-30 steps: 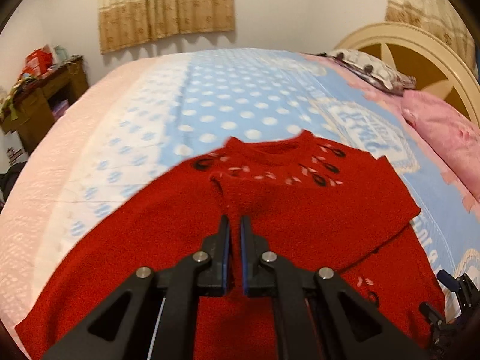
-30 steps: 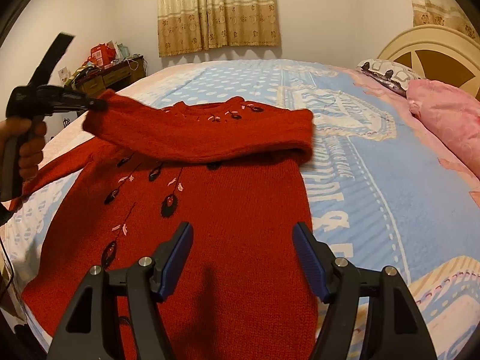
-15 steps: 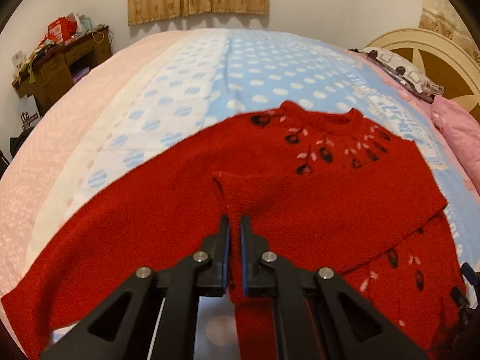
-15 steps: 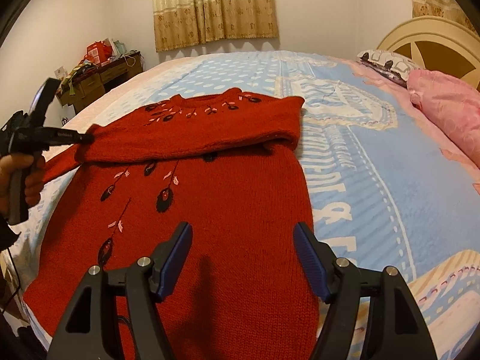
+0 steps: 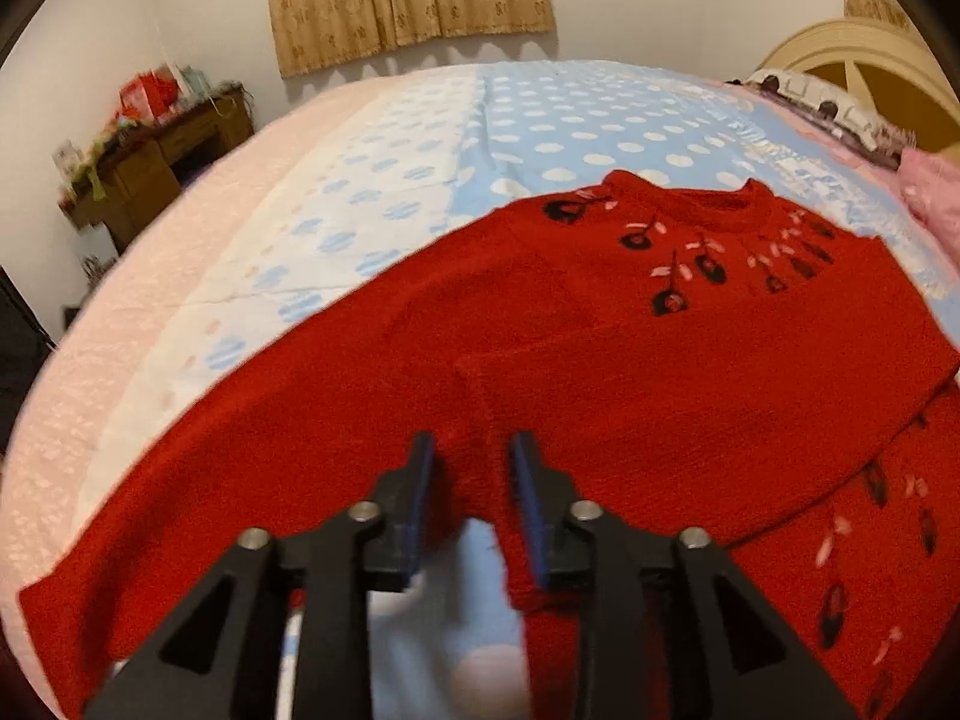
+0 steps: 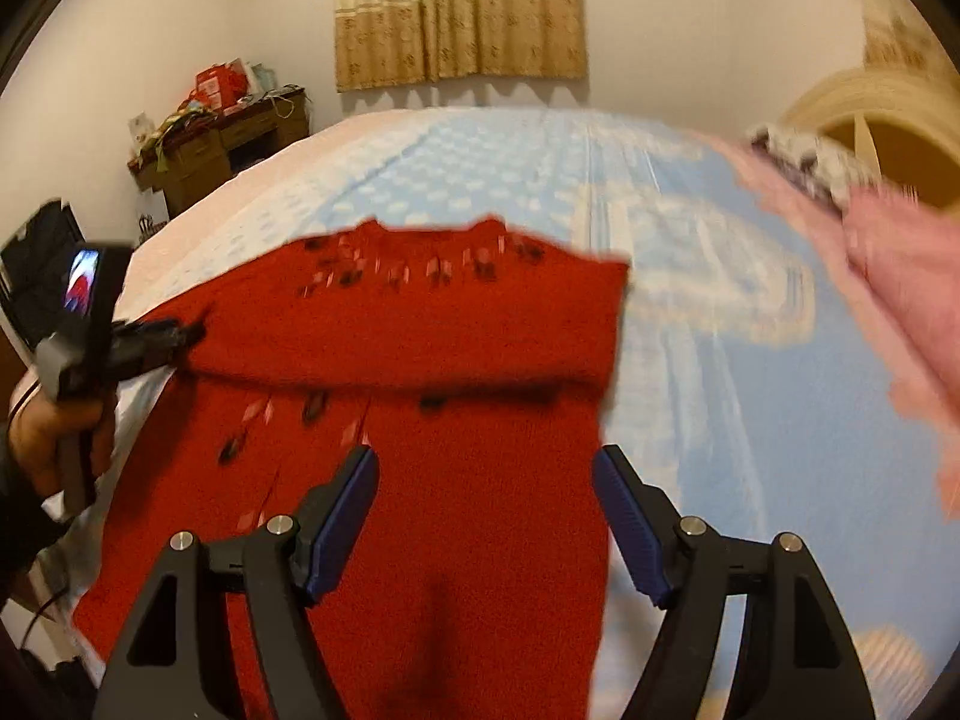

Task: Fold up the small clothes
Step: 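Move the left gripper to the other sleeve cuff and grasp it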

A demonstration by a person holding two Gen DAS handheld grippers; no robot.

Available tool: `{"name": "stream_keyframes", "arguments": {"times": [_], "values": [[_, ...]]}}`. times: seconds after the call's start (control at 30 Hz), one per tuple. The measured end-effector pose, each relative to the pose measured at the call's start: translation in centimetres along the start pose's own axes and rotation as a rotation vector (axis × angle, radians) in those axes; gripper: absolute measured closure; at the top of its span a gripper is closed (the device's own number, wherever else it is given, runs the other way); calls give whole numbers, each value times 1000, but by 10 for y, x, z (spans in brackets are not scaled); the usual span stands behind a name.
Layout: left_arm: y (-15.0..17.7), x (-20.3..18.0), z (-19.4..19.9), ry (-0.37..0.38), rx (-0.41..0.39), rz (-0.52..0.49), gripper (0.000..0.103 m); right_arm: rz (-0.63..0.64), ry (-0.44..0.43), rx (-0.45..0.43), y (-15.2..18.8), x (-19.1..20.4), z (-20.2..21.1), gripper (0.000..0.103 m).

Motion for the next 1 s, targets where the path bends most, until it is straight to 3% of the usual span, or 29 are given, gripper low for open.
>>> {"name": "stream_keyframes", "arguments": {"times": [0.13, 0.3, 0.37, 0.5, 0.57, 0.63, 0.77, 1.0], "values": [[4, 2, 0, -15, -20, 0, 60, -2, 6, 48, -30, -6, -51, 28], [7, 5, -1, -17, -41, -6, 56, -15, 25, 225, -19, -12, -118, 27], [8, 8, 0, -13, -45, -3, 53, 47, 56, 195, -15, -1, -113, 27], [10, 21, 21, -17, -61, -14, 43, 12, -29, 154, -13, 5, -76, 27], [14, 33, 37, -48, -103, -23, 27, 25, -20, 125, -10, 13, -61, 27], [21, 50, 51, -78, -127, -19, 20, 31, -42, 106, -3, 22, -44, 27], [39, 94, 66, -174, -105, 5, 20, 67, -89, 83, 15, 50, -19, 27], [80, 182, 86, -301, -58, 151, 20, 139, -117, 40, 35, 89, 5, 27]]}}
Point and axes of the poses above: each gripper's, at about its wrist camera, not at the fingertips, and z roughly against the way its jaws point, x to its left, y to its underside, the point moved 1 cm from there along -z, roughly the way its jaws point, and after that the axes turned 4 degrees about -y, right-handed, at the moved point
